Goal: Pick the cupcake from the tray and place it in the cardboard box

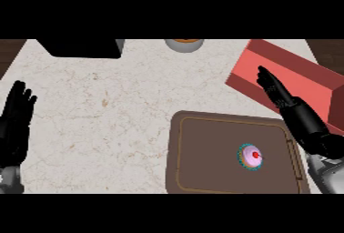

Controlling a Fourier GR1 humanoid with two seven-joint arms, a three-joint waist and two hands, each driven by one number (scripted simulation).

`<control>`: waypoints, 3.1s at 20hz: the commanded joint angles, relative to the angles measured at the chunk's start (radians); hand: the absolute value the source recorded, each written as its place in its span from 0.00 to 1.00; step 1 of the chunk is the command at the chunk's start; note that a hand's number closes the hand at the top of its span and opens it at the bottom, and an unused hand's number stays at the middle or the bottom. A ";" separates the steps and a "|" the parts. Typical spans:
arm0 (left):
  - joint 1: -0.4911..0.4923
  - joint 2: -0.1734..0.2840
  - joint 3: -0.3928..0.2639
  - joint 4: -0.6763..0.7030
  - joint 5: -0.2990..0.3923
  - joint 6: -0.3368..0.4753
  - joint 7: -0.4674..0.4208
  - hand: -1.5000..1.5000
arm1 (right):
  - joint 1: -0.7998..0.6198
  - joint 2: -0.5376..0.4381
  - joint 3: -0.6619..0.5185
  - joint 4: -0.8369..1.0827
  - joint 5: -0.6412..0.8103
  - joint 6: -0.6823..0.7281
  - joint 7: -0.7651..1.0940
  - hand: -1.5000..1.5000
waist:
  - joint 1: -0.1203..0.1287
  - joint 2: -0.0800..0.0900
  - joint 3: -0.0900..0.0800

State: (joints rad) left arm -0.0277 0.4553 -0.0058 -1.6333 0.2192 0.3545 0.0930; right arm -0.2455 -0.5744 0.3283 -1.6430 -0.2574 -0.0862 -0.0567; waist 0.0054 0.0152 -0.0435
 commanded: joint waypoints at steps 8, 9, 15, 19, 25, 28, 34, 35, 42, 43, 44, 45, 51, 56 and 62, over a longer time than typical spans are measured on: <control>-0.077 -0.017 -0.234 -0.010 -0.053 -0.190 -0.021 0.50 | 0.106 -0.186 0.076 0.035 0.344 -0.081 -0.034 0.00 | -0.106 -0.029 0.026; -0.081 -0.026 -0.260 -0.018 -0.045 -0.215 -0.020 0.50 | 0.160 -0.170 0.101 0.052 0.399 -0.138 -0.047 0.00 | -0.106 -0.025 0.035; -0.121 -0.050 -0.288 0.049 -0.071 -0.233 -0.034 0.50 | 0.331 -0.242 0.174 -0.049 0.727 -0.370 -0.129 0.00 | -0.085 -0.026 0.040; -0.105 -0.075 -0.326 0.002 -0.094 -0.230 -0.017 0.50 | 0.460 -0.392 0.087 -0.266 0.785 -0.393 -0.018 0.00 | -0.059 -0.028 0.040; -0.174 -0.105 -0.314 0.108 -0.106 -0.252 -0.043 0.50 | 0.586 -0.543 0.075 -0.619 0.793 -0.173 0.295 0.00 | -0.052 -0.020 0.038; -0.130 -0.099 -0.325 0.087 -0.112 -0.273 -0.079 0.50 | 0.613 -0.579 0.071 -0.722 0.729 -0.067 0.401 0.00 | -0.027 -0.019 0.040; -0.126 -0.123 -0.304 0.086 -0.109 -0.312 -0.075 0.50 | 0.562 -0.473 0.100 -0.719 0.710 0.040 0.524 0.00 | -0.004 -0.015 0.043; -0.201 -0.142 -0.307 0.094 -0.119 -0.302 -0.007 0.50 | 0.479 -0.446 0.114 -0.728 0.690 0.103 0.599 0.00 | 0.001 -0.013 0.043; -0.222 -0.200 -0.285 0.113 -0.164 -0.324 0.012 0.50 | 0.394 -0.252 0.163 -0.608 0.769 0.191 0.613 0.00 | -0.005 -0.015 0.043; -0.255 -0.204 -0.278 0.182 -0.174 -0.331 -0.030 0.50 | 0.308 -0.192 0.208 -0.525 0.797 0.194 0.629 0.00 | 0.000 -0.012 0.043; -0.201 -0.159 -0.249 0.078 -0.143 -0.352 -0.005 0.50 | 0.293 -0.198 0.187 -0.476 0.801 0.213 0.603 0.00 | 0.005 -0.014 0.043; -0.237 -0.202 -0.271 0.099 -0.179 -0.337 0.036 0.50 | 0.306 -0.183 0.170 -0.544 0.785 0.262 0.664 0.00 | -0.003 -0.015 0.043; -0.149 -0.221 -0.267 0.080 -0.220 -0.354 -0.034 0.50 | 0.352 -0.063 0.220 -0.375 0.933 0.209 0.571 0.00 | -0.006 -0.016 0.044; -0.210 -0.234 -0.185 0.136 -0.199 -0.417 -0.019 0.50 | 0.345 -0.038 0.120 -0.422 0.914 0.282 0.536 0.00 | -0.008 -0.016 0.043; -0.197 -0.238 -0.153 0.120 -0.223 -0.450 -0.016 0.50 | 0.351 0.053 0.164 -0.375 1.033 0.295 0.511 0.00 | -0.007 -0.016 0.043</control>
State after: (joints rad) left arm -0.2214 0.2124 -0.1969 -1.5169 -0.0059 -0.0579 0.0796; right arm 0.1019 -0.5862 0.4610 -2.0106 0.7072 0.1829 0.4327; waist -0.0020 -0.0004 0.0000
